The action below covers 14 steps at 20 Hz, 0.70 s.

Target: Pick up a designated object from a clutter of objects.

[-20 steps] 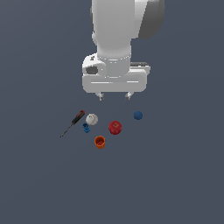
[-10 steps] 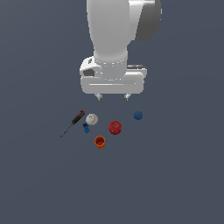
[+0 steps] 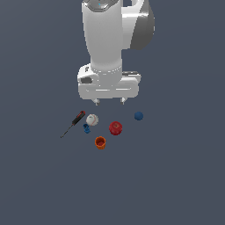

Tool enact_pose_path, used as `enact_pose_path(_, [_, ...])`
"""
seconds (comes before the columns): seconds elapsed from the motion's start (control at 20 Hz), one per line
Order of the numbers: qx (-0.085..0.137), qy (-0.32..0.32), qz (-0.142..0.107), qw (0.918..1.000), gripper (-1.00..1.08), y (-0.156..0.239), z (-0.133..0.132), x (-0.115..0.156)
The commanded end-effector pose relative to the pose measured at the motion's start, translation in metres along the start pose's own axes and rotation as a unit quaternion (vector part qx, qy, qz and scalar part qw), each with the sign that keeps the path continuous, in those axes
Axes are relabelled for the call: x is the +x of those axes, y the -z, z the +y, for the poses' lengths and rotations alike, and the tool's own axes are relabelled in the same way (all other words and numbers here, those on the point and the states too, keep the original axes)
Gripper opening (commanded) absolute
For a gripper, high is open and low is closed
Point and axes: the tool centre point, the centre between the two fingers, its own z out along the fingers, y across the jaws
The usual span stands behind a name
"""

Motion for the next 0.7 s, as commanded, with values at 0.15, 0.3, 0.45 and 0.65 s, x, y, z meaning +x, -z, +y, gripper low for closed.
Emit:
enact_pose_path(0.15, [-0.004,0.038,0.001,0.9993,1.00,-0.025,0.018,-0.004])
enact_pose_path(0.3, [-0.007,0.065,0.001,0.9979,1.00,-0.042,0.030,-0.008])
enact_pose_path(0.45, [-0.009,0.093,0.001,0.9956,1.00,-0.060,0.042,-0.014])
enact_pose_path(0.65, [-0.013,0.132,0.001,0.9912,1.00,-0.083,0.058,-0.023])
